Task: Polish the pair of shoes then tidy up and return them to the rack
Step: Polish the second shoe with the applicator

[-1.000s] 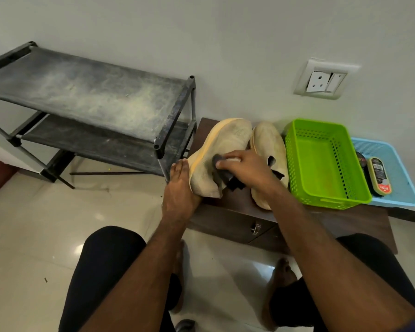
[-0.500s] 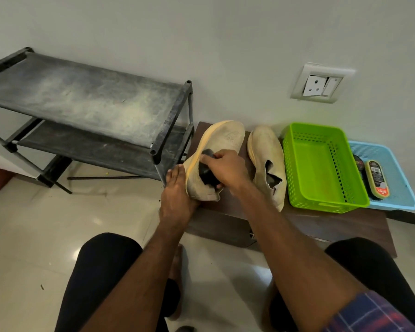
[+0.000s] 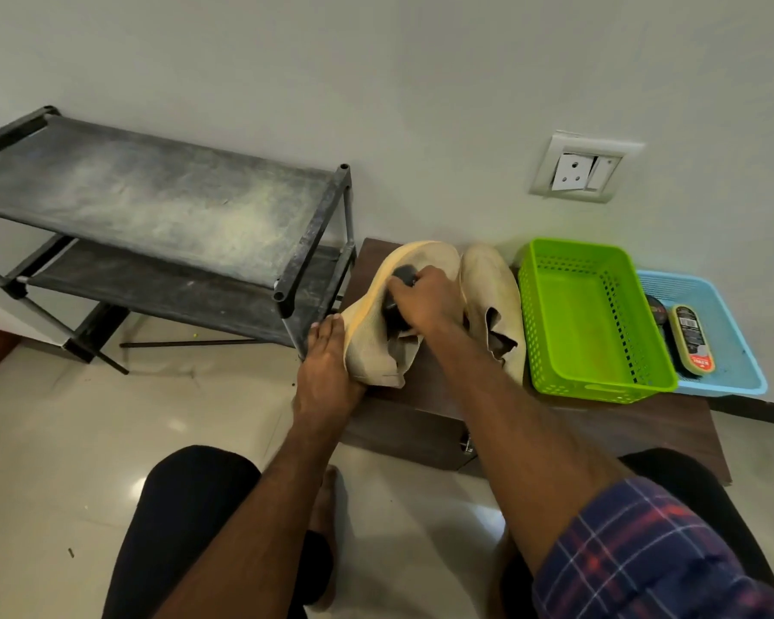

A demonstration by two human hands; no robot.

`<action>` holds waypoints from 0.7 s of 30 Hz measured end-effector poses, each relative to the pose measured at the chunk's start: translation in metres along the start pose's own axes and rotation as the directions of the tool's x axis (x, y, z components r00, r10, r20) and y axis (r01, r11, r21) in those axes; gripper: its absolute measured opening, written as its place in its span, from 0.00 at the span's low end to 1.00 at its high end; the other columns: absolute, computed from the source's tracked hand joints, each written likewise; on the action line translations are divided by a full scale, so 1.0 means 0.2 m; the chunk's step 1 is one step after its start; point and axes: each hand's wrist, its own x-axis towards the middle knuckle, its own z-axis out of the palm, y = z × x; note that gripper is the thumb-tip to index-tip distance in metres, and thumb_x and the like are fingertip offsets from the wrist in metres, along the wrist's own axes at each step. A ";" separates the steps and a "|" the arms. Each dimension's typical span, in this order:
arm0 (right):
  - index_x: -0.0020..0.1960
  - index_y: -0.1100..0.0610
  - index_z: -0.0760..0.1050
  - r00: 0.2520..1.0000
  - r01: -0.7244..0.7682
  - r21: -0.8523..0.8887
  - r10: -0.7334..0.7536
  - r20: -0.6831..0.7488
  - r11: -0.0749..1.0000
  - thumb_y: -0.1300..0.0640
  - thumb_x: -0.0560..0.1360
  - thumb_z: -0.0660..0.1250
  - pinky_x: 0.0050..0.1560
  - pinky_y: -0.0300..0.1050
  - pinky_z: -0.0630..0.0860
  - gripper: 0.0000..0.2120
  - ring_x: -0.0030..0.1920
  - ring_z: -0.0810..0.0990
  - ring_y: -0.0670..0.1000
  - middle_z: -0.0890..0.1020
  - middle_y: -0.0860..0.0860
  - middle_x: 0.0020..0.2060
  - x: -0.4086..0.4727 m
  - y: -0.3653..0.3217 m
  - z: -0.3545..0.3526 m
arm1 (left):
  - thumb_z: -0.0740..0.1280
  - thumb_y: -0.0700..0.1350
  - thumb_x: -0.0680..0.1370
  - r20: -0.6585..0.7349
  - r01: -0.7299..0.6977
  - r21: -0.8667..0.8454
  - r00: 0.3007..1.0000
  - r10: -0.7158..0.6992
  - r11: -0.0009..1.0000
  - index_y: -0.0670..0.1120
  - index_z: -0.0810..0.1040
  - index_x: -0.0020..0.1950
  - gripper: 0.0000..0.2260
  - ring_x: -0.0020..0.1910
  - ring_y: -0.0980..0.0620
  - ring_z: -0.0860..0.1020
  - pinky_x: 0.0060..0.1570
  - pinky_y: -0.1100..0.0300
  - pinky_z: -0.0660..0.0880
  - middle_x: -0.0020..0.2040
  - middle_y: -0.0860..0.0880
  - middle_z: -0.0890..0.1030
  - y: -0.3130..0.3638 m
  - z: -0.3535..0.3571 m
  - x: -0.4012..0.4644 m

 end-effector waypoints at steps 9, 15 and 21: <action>0.55 0.48 0.83 0.957 0.126 0.221 -0.177 0.229 0.967 0.39 0.68 0.75 0.36 0.40 0.78 0.20 0.48 0.82 0.46 0.84 0.44 0.49 -0.20 0.18 -0.18 | 0.76 0.55 0.71 -0.036 0.024 -0.053 0.999 -0.026 0.998 0.41 0.60 0.79 0.43 0.77 0.39 0.62 0.70 0.40 0.68 0.77 0.41 0.66 -0.02 -0.01 -0.01; 0.65 0.52 0.76 0.977 0.093 0.009 -0.090 -0.193 0.996 0.37 0.73 0.68 0.53 0.47 0.75 0.26 0.57 0.79 0.55 0.82 0.51 0.57 0.01 0.09 -0.13 | 0.77 0.52 0.71 -0.022 0.005 -0.022 1.000 -0.006 1.000 0.42 0.58 0.80 0.44 0.78 0.40 0.59 0.73 0.40 0.64 0.78 0.42 0.63 0.00 -0.01 0.00; 0.55 0.52 0.80 0.984 0.133 0.086 -0.142 0.109 0.987 0.38 0.72 0.71 0.47 0.48 0.82 0.20 0.43 0.80 0.50 0.80 0.48 0.41 -0.07 0.03 0.02 | 0.79 0.58 0.66 -0.037 0.020 -0.063 0.999 -0.023 0.998 0.40 0.64 0.77 0.47 0.75 0.38 0.66 0.69 0.41 0.70 0.74 0.40 0.70 -0.04 0.00 0.01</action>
